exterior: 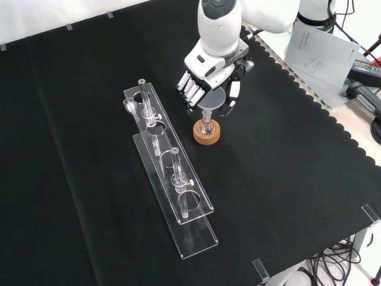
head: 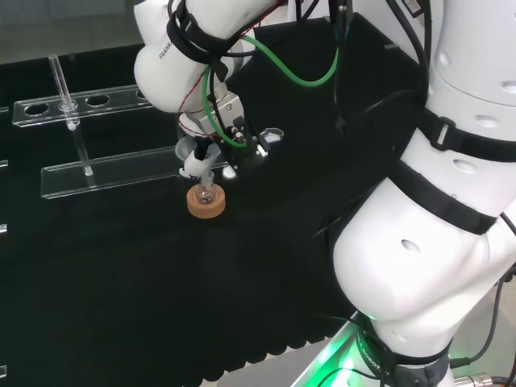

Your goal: Place the funnel on the round-bottom flask.

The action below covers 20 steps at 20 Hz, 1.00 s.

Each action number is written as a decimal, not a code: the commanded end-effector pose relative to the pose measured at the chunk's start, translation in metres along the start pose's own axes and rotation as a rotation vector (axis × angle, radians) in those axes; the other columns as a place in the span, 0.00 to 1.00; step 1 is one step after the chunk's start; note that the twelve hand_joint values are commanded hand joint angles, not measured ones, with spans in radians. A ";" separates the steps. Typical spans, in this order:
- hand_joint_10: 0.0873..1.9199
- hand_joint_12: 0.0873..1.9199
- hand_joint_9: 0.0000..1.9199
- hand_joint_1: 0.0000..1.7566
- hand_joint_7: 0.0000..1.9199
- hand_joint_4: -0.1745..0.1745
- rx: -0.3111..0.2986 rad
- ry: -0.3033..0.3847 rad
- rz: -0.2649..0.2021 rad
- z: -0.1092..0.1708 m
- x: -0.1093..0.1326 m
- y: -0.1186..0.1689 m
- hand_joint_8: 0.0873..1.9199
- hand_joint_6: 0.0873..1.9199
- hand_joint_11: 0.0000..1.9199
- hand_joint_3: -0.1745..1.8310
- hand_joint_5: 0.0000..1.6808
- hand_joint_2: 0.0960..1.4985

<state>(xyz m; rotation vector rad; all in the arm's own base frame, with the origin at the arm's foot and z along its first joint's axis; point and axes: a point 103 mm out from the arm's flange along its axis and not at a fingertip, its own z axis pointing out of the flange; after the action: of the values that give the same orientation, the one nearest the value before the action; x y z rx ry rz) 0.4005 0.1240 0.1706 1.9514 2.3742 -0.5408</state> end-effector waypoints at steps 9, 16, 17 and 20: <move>0.33 0.65 0.41 0.37 0.28 0.25 0.003 -0.003 -0.004 0.000 0.003 0.001 0.43 0.36 0.29 0.34 0.33 0.50; 0.33 0.65 0.41 0.37 0.28 0.25 0.006 -0.007 -0.005 0.000 0.004 0.002 0.43 0.36 0.29 0.34 0.33 0.50; 0.33 0.65 0.41 0.37 0.28 0.25 0.007 -0.002 -0.004 0.000 0.004 0.002 0.43 0.36 0.29 0.34 0.33 0.50; 0.33 0.65 0.41 0.37 0.28 0.25 0.008 -0.001 -0.006 0.000 0.004 0.004 0.43 0.36 0.29 0.34 0.33 0.50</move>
<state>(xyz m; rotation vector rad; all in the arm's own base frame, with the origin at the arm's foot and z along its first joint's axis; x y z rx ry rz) 0.4021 0.1284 0.1691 1.9463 2.3788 -0.5535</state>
